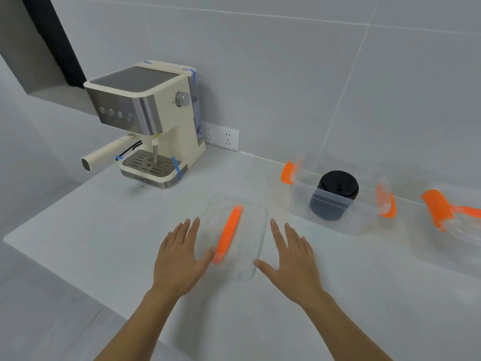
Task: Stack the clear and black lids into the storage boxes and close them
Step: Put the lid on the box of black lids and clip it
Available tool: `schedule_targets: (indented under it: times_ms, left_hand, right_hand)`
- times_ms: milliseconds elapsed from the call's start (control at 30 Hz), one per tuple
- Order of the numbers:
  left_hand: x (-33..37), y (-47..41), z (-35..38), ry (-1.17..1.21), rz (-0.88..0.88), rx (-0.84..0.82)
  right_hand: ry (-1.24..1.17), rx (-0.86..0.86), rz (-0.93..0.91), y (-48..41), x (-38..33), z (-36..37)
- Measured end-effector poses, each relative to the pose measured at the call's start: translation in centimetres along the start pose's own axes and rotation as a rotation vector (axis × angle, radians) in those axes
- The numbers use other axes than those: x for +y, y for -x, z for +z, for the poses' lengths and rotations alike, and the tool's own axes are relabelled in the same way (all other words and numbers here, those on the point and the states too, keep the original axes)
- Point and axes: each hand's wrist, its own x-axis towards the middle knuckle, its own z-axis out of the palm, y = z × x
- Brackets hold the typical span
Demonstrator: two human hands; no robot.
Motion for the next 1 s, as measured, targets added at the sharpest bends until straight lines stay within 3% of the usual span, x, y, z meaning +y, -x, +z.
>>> schedule_targets:
  times_ms: [133,267,500,733,1000]
  left_hand:
    - [-1.0,-0.1,1.2,0.049,-0.102,-0.098]
    - [-0.8,-0.3,1.6,0.253,-0.254,-0.17]
    - [-0.2,-1.2,1.5,0.591,-0.44,-0.109]
    - [0.0,-3.5,-0.3,1.01,-0.677,-0.052]
    - [2.3,-4.7,-3.0,1.52,-0.683,-0.371]
  right_hand:
    - [-0.103,-0.127,0.086,-0.8,-1.0,1.8]
    - [-0.291,-0.257,0.206,-1.4,-2.2,3.2]
    - [-0.579,-0.341,0.286,-1.8,-4.0,3.2]
    - [-0.973,-0.266,0.387,-1.9,-3.8,0.6]
    - [-1.098,-0.04,0.4,-3.0,-2.5,-3.9]
